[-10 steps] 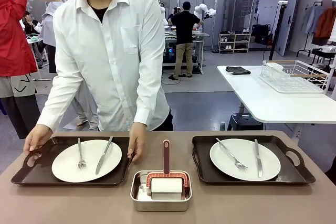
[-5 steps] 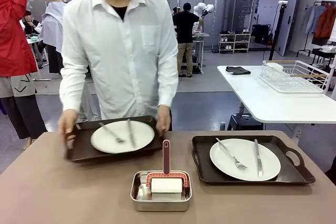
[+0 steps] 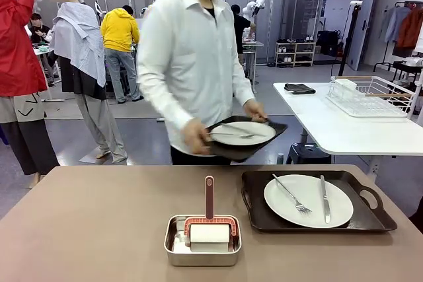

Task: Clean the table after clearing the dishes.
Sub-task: When the left (or right) Handle tray is removed, use the left hand (or right hand) to clean the left (or right) side of the table with the Lint Roller.

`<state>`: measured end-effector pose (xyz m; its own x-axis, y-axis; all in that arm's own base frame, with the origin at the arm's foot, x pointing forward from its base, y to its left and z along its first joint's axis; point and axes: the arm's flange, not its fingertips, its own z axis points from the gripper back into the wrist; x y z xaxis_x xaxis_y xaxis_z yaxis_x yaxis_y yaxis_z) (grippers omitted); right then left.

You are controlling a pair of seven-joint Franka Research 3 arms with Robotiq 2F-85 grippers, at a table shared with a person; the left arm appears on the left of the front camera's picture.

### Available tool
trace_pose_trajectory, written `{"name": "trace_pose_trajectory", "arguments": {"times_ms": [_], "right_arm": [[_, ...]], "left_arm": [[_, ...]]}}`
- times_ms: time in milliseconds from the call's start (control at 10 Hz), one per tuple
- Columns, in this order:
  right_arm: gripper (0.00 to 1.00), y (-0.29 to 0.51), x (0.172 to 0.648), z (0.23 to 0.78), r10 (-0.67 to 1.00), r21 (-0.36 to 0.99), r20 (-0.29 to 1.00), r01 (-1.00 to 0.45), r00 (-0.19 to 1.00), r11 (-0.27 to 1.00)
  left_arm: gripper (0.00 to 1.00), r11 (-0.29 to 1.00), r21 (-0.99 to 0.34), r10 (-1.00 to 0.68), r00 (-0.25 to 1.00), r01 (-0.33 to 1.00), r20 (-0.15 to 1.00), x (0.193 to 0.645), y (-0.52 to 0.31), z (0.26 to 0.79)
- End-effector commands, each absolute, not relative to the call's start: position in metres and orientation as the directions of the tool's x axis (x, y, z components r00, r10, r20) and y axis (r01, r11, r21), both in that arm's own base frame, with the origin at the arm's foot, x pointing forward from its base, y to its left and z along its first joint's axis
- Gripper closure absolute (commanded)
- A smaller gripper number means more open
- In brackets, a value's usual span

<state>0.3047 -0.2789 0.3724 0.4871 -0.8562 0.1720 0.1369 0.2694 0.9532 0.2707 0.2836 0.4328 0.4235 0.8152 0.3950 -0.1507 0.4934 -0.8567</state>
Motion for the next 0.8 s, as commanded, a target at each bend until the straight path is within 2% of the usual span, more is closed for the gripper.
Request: {"name": "trace_pose_trajectory", "arguments": {"times_ms": [0,200,400,500,600,700], "right_arm": [[0.00,-0.279,0.304,0.373,-0.863,0.959,0.157,0.135,0.480,0.250],[0.00,-0.279,0.304,0.373,-0.863,0.959,0.157,0.135,0.480,0.250],[0.00,-0.279,0.304,0.373,-0.863,0.959,0.157,0.135,0.480,0.250],[0.00,-0.279,0.304,0.373,-0.863,0.959,0.157,0.135,0.480,0.250],[0.00,-0.279,0.304,0.373,-0.863,0.959,0.157,0.135,0.480,0.250],[0.00,-0.279,0.304,0.373,-0.863,0.959,0.157,0.135,0.480,0.250]], "left_arm": [[0.00,0.493,-0.857,0.815,0.424,-0.151,0.395,0.271,0.284,0.433],[0.00,0.605,-0.794,0.701,0.517,-0.067,0.491,0.307,0.247,0.458],[0.00,0.770,-0.626,0.412,0.656,0.121,0.633,0.367,0.161,0.487],[0.00,0.823,-0.516,0.247,0.670,0.237,0.700,0.393,0.111,0.497],[0.00,0.834,-0.444,0.117,0.682,0.328,0.722,0.415,0.060,0.506],[0.00,0.811,-0.336,-0.104,0.683,0.478,0.723,0.428,0.010,0.515]]}}
